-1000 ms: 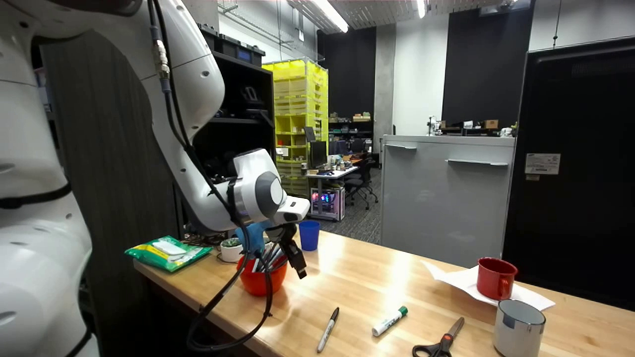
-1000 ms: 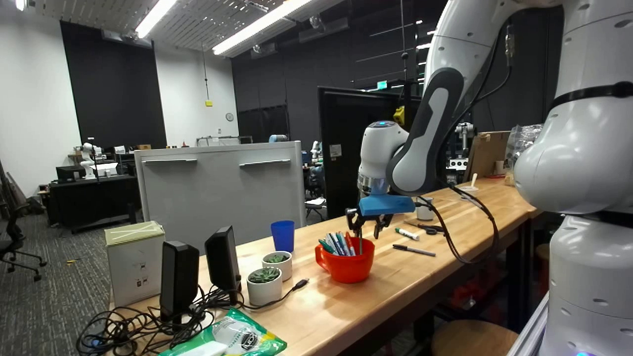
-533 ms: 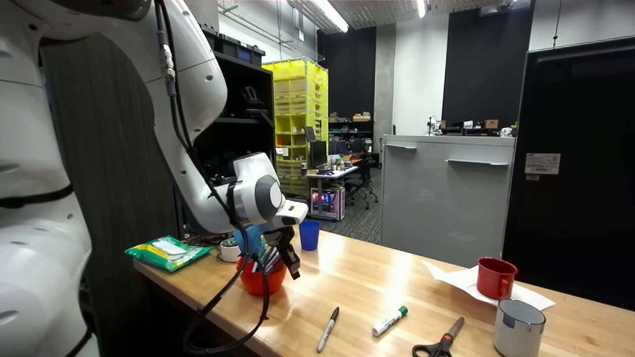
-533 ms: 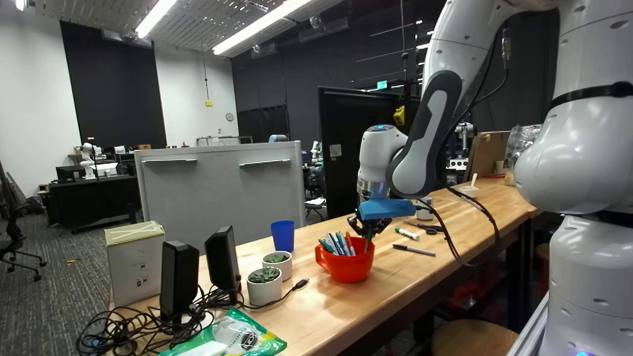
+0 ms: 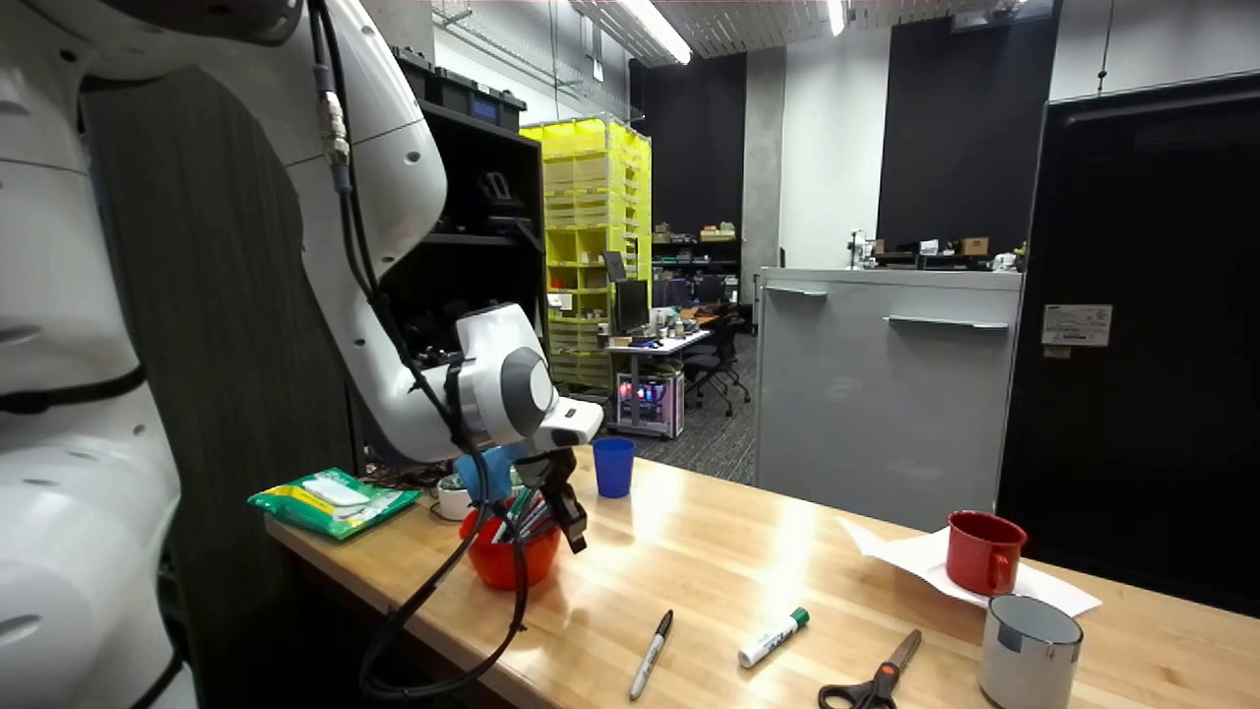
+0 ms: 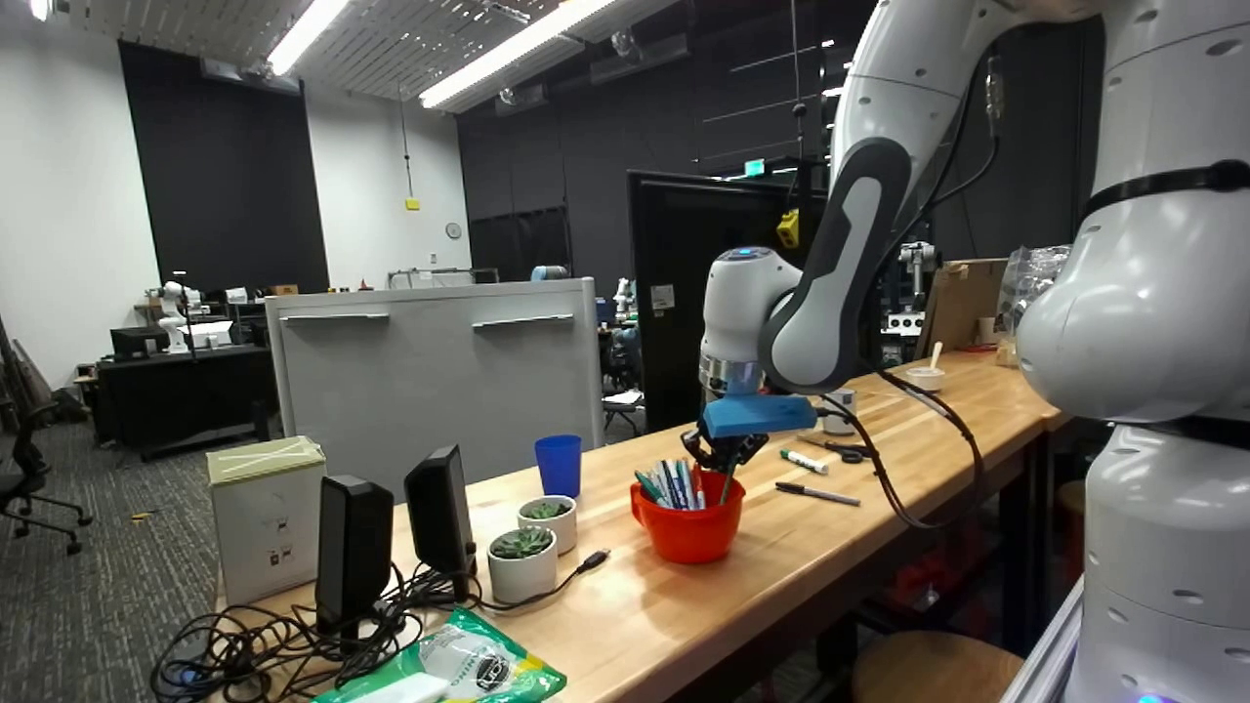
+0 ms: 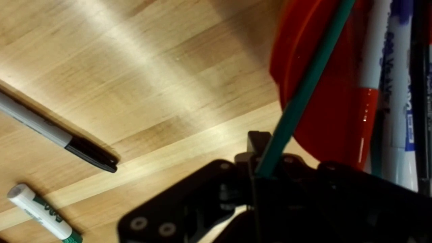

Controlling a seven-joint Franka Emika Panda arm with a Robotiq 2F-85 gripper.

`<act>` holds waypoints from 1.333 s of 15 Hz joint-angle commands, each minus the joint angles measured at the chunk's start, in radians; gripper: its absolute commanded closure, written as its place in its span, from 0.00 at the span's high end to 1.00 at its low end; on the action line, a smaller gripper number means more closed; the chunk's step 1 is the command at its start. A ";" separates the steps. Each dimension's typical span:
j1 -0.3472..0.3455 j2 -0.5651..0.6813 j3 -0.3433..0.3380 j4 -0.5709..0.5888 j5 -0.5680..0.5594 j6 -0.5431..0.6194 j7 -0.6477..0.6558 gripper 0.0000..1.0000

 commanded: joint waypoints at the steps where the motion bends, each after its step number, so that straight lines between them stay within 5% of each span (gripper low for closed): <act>1: 0.007 -0.024 0.016 0.005 -0.028 -0.027 0.049 0.26; 12: 0.011 -0.177 0.064 -0.050 -0.010 -0.143 0.188 0.96; 18: 0.042 -0.288 0.118 -0.132 0.020 -0.211 0.338 1.00; 20: 0.061 -0.258 0.130 -0.081 -0.002 -0.263 0.405 1.00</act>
